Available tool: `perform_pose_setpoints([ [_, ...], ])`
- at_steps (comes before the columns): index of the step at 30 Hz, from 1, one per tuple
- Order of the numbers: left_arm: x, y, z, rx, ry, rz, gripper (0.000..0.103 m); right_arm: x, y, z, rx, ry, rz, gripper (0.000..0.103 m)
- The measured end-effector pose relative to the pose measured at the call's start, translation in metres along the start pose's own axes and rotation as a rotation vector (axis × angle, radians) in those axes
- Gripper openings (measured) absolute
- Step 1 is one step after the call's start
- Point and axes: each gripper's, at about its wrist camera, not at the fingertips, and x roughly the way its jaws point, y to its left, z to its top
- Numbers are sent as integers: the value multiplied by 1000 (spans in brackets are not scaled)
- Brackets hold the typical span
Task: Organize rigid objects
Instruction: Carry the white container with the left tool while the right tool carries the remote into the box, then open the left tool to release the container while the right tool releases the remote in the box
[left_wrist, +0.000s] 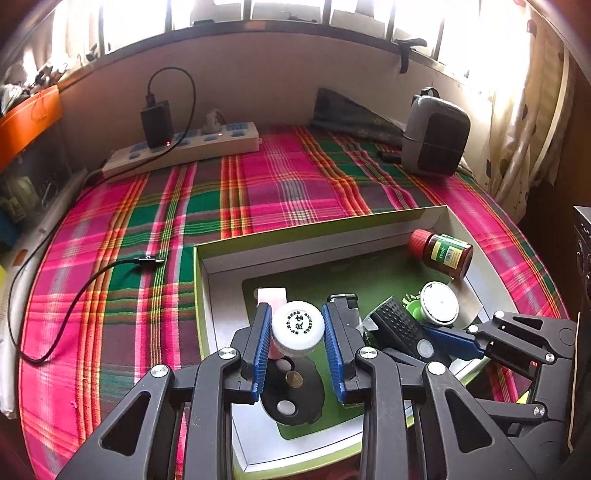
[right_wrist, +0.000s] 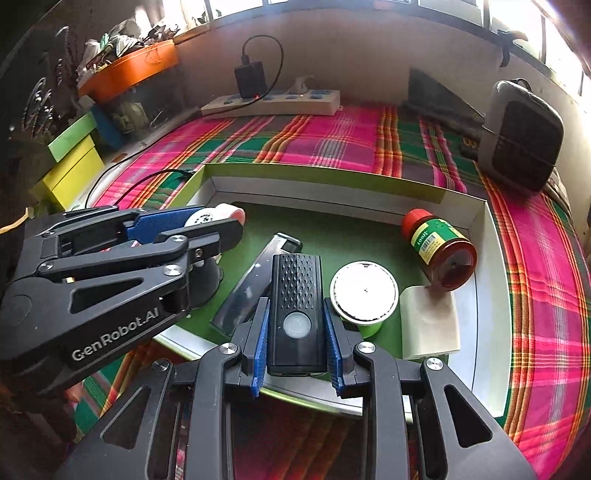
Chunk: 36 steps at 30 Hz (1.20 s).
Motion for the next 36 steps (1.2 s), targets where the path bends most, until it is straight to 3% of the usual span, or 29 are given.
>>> perform_pose_setpoints([
  [7, 0, -6, -1, 36, -7, 32, 27, 2, -3, 0, 17, -3, 6, 28],
  [18, -3, -12, 0, 50, -13, -5, 27, 1, -4, 0, 9, -8, -1, 28],
  [36, 1, -10, -4, 36, 7, -2, 27, 2, -6, 0, 10, -10, 0, 28],
])
